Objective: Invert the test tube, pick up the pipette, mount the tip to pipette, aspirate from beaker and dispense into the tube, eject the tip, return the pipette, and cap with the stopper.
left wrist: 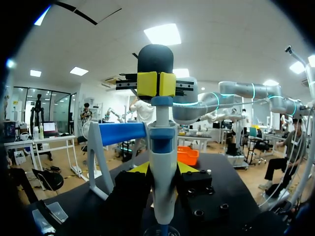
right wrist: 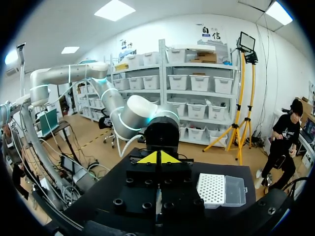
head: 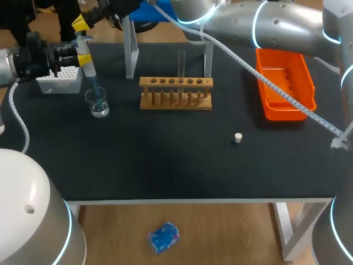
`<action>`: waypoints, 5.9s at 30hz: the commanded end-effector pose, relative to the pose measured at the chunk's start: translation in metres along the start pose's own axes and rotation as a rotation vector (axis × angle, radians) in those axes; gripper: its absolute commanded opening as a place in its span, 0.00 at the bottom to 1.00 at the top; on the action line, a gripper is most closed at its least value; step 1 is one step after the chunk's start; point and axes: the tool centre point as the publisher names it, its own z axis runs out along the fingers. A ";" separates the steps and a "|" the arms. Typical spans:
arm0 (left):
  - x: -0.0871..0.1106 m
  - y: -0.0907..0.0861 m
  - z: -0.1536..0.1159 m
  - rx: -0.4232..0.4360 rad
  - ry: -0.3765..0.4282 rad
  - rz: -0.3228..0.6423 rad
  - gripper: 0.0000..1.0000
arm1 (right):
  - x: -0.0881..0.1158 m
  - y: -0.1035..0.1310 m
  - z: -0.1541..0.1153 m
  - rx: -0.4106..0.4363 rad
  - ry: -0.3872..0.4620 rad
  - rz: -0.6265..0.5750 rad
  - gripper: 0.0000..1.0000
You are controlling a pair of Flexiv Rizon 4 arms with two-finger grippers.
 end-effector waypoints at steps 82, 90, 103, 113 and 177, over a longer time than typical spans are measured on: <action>0.000 -0.002 0.000 -0.001 0.002 -0.001 0.00 | 0.147 -0.175 -0.251 0.174 -0.328 0.163 1.00; 0.000 -0.002 0.000 -0.001 0.002 -0.001 0.00 | 0.135 -0.196 -0.252 0.203 -0.323 0.187 1.00; 0.000 -0.002 0.000 -0.001 0.002 -0.001 0.00 | 0.098 -0.209 -0.251 0.233 -0.284 0.175 1.00; 0.000 -0.002 0.000 -0.001 0.002 -0.001 0.00 | 0.087 -0.208 -0.248 0.239 -0.264 0.148 1.00; 0.013 -0.063 -0.010 -0.019 -0.010 0.063 0.00 | 0.087 -0.207 -0.248 0.243 -0.263 0.148 1.00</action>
